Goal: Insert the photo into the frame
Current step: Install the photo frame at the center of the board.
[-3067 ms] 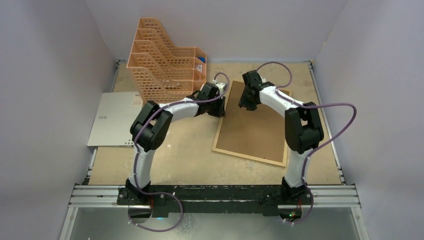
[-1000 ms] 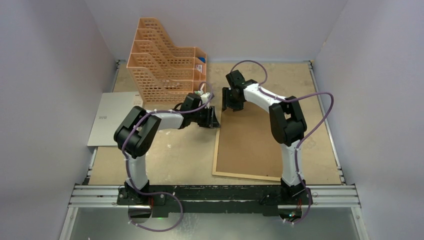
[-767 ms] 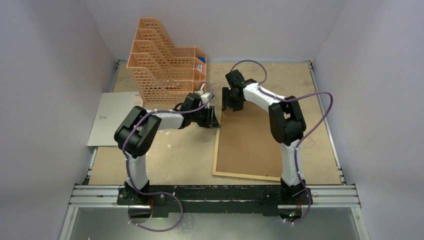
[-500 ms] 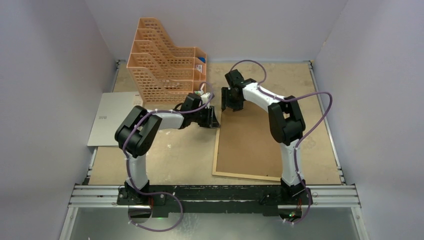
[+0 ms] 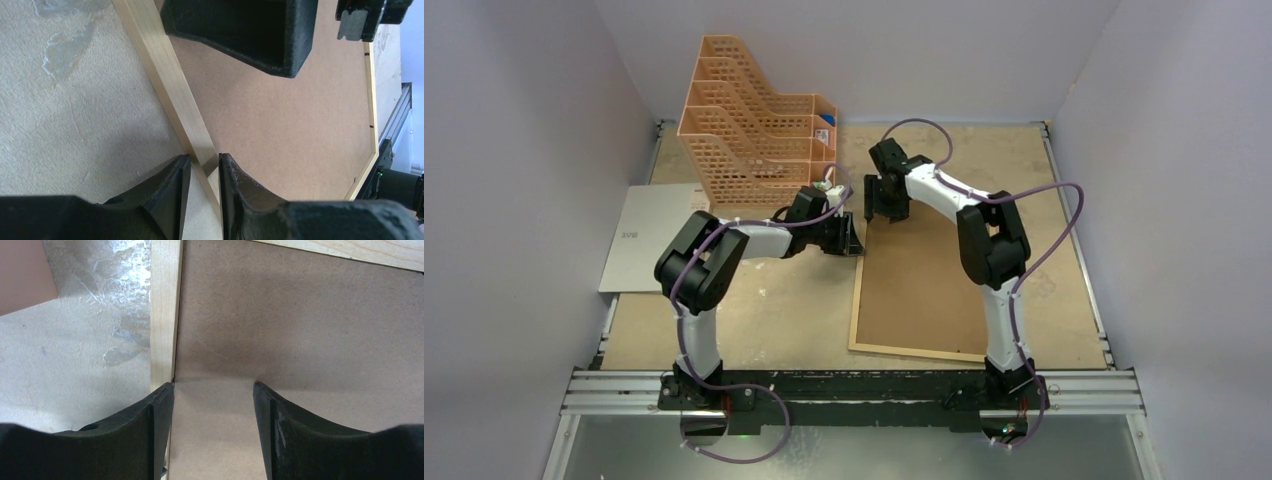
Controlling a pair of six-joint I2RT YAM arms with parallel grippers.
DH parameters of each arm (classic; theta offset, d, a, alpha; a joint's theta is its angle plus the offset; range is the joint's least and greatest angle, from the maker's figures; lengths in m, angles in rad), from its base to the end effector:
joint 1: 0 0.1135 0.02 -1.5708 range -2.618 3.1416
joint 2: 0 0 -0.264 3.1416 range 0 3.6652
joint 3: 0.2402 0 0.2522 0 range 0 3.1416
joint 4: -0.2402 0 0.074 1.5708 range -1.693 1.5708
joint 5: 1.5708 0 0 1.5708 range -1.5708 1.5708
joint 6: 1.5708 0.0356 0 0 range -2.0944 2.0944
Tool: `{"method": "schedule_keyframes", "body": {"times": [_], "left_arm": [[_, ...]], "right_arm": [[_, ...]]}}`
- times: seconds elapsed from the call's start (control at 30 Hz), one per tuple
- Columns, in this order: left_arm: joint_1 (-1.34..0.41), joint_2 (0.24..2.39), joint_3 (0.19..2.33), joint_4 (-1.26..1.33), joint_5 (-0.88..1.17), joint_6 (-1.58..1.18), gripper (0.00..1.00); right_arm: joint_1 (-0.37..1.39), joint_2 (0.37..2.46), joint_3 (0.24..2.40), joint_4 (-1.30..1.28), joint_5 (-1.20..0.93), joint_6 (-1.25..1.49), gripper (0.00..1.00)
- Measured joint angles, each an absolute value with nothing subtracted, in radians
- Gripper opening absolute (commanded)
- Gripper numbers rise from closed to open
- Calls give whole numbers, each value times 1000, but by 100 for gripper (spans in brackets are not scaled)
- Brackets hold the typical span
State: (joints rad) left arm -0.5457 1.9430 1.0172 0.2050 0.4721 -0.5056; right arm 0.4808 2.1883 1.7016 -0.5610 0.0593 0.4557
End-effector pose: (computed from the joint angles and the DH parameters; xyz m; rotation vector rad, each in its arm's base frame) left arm 0.3255 -0.2166 0.1300 0.3125 2.4186 -1.0550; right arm 0.4196 0.2165 0.1723 -0.0121 2.6378 0.2488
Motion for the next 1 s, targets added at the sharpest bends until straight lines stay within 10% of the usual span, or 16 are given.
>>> {"method": "schedule_keyframes", "body": {"times": [1.0], "left_arm": [[-541,1955,1032,194,488,-505,27]], "right_arm": [[494,2148,1621,-496,111,487,45]]}}
